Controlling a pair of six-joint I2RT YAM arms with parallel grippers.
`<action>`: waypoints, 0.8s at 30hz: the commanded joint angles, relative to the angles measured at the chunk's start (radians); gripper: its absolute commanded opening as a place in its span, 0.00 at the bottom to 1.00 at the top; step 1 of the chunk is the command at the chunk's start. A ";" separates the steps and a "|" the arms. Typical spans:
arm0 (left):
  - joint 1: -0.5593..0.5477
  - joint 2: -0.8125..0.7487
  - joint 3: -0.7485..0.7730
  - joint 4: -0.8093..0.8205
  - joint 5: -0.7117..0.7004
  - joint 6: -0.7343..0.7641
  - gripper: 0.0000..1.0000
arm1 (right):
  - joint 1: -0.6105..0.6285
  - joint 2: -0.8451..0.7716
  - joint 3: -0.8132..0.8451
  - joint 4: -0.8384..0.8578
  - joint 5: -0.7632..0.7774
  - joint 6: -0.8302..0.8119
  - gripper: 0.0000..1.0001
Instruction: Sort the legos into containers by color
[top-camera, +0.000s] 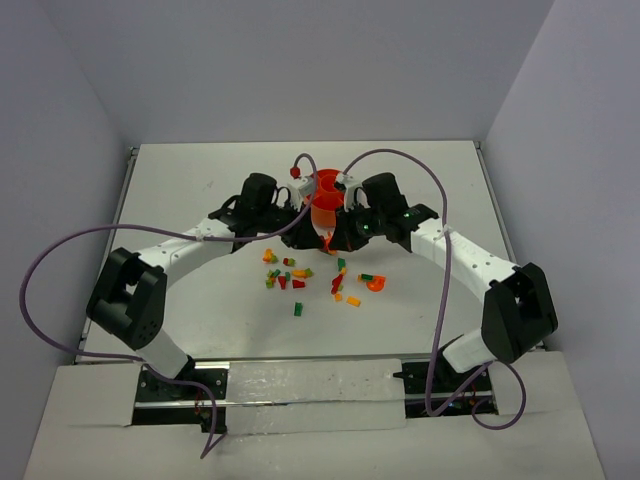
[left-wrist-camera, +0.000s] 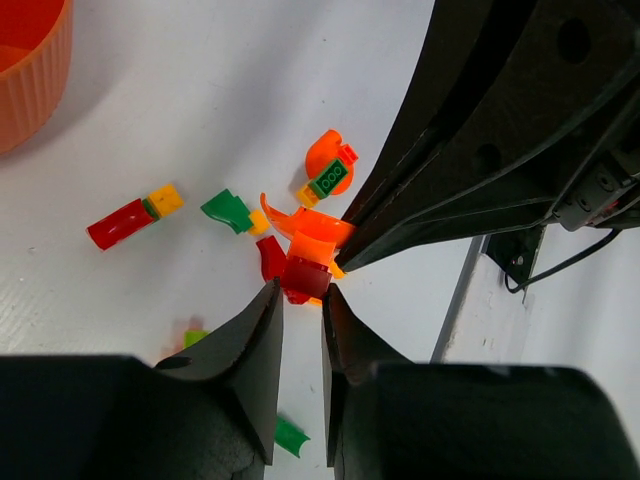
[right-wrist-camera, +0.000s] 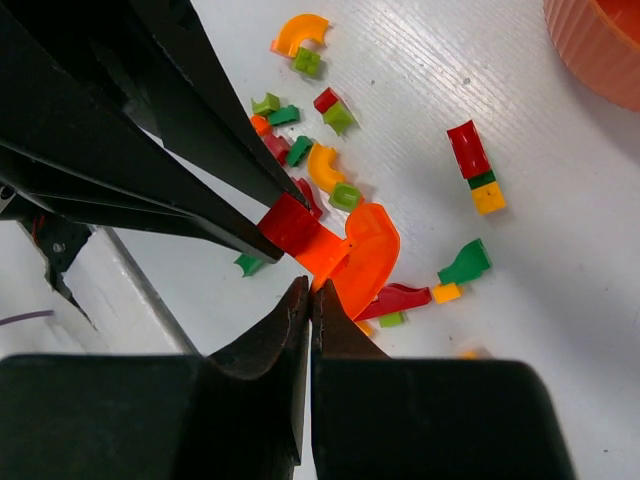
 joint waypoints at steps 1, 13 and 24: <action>-0.007 0.001 0.038 0.042 0.011 0.012 0.08 | 0.009 0.011 0.005 0.011 0.008 0.006 0.00; 0.018 -0.013 -0.051 -0.022 -0.029 0.076 0.00 | -0.117 -0.009 -0.028 -0.001 0.101 -0.001 0.00; 0.049 0.101 -0.022 -0.071 -0.217 0.161 0.00 | -0.216 0.064 -0.073 -0.022 0.263 -0.146 0.00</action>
